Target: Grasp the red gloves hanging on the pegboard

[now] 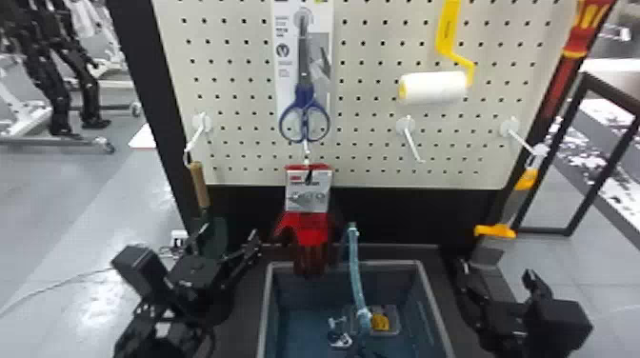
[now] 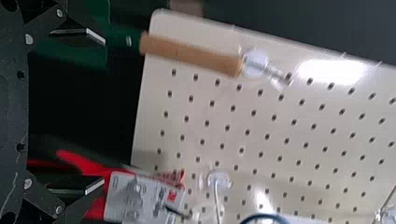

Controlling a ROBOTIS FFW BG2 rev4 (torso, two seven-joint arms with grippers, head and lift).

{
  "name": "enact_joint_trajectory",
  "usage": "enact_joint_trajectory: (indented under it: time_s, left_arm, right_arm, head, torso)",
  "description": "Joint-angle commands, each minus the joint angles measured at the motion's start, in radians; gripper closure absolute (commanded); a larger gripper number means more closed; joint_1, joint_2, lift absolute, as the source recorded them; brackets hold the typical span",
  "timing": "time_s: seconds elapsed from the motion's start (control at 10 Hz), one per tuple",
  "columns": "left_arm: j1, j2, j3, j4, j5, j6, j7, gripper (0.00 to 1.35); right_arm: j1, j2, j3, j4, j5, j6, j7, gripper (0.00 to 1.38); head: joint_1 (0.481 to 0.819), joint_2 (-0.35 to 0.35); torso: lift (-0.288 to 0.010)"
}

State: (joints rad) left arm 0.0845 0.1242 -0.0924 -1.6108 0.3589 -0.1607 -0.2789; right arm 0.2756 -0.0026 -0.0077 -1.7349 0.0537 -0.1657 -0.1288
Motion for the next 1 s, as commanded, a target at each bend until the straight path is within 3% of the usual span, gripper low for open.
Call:
enact_joint_trajectory:
  time_s: [0.0,0.4,0.6,0.9]
  left_arm:
    - [-0.066,0.0,0.028,0.034,0.014,0.089,-0.105,0.25]
    - [-0.167,0.002,0.12,0.086,-0.018,0.294,-0.332,0.25]
    - [-0.23,0.009,0.134,0.143,-0.021,0.328,-0.444,0.25]
    - [-0.316,0.032,0.103,0.223,-0.005,0.339,-0.522,0.25]
  right_arm:
    - [-0.001,0.001,0.0,0.0,0.0,0.0,0.0,0.28]
    - [-0.004,0.004,0.002,0.003,0.002,-0.005,0.001,0.28]
    - [-0.006,0.004,0.002,0.003,0.005,-0.006,0.001,0.28]
    - [-0.012,0.004,0.008,0.008,0.005,-0.006,0.005,0.28]
  head:
    - [0.549,0.0]
    - [0.549,0.0]
    - [0.549,0.0]
    - [0.549,0.0]
  torso:
    - [-0.1]
    - [-0.1]
    - [-0.1]
    - [-0.1]
